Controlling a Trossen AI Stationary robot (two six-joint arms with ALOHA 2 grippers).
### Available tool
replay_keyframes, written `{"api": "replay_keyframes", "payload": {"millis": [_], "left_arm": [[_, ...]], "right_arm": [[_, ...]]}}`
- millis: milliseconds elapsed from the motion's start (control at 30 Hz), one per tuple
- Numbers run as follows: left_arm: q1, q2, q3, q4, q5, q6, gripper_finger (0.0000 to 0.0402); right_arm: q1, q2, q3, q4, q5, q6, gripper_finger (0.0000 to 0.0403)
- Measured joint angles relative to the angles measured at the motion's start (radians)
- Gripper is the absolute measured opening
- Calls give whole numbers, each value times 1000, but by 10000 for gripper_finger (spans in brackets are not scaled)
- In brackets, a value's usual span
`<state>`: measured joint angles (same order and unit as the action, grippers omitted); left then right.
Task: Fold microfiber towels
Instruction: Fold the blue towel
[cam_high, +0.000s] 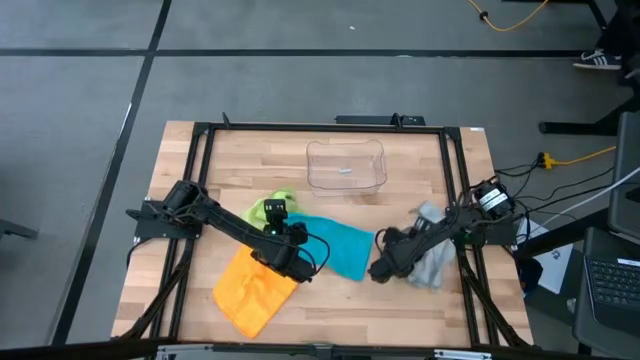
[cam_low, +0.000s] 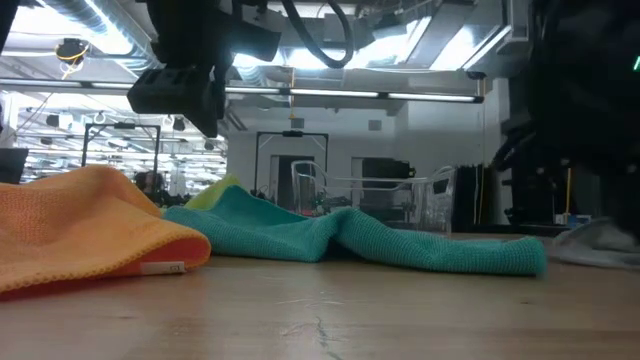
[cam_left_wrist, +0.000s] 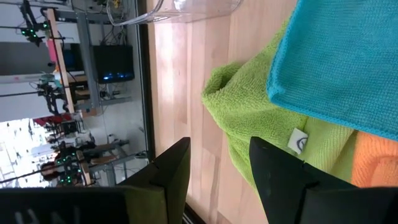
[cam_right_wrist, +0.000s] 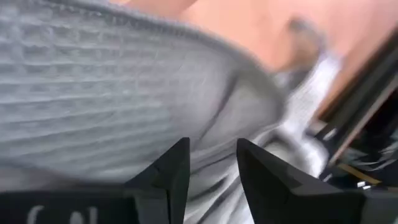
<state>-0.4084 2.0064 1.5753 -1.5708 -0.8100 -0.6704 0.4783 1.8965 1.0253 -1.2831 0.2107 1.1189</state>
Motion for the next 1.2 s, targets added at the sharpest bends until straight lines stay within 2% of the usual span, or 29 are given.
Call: {"api": "replay_keyframes", "payload": {"millis": [133,233,333,467,567,700,767,833,900,1033,1200], "left_arm": [[0,0,0,1,0,-8,157],[0,0,0,16,1,-69,157],[0,0,0,29,8,-134,157],[0,0,0,67,50,-193,157],[-1,0,0,78,72,-187,157],[0,0,0,93,72,-207,157],[0,0,0,91,76,-240,157],[0,0,0,91,99,-263,157],[-1,0,0,90,134,-266,157],[-1,0,0,89,159,-272,157],[-2,0,0,88,174,-296,157]], "right_arm": [[-64,0,-80,23,133,61,135],[-107,0,-120,23,98,111,135],[-127,0,-134,20,47,91,135],[-130,0,-104,-20,50,-49,135],[-130,0,-42,-126,62,-152,135],[-129,0,71,-278,187,-241,135],[-129,-16,120,-283,229,-325,135],[-129,-56,158,-279,227,-443,135],[-129,-94,194,-280,229,-478,135],[-125,-193,212,-283,249,-436,136],[-100,-324,162,-287,380,-291,136]]}}
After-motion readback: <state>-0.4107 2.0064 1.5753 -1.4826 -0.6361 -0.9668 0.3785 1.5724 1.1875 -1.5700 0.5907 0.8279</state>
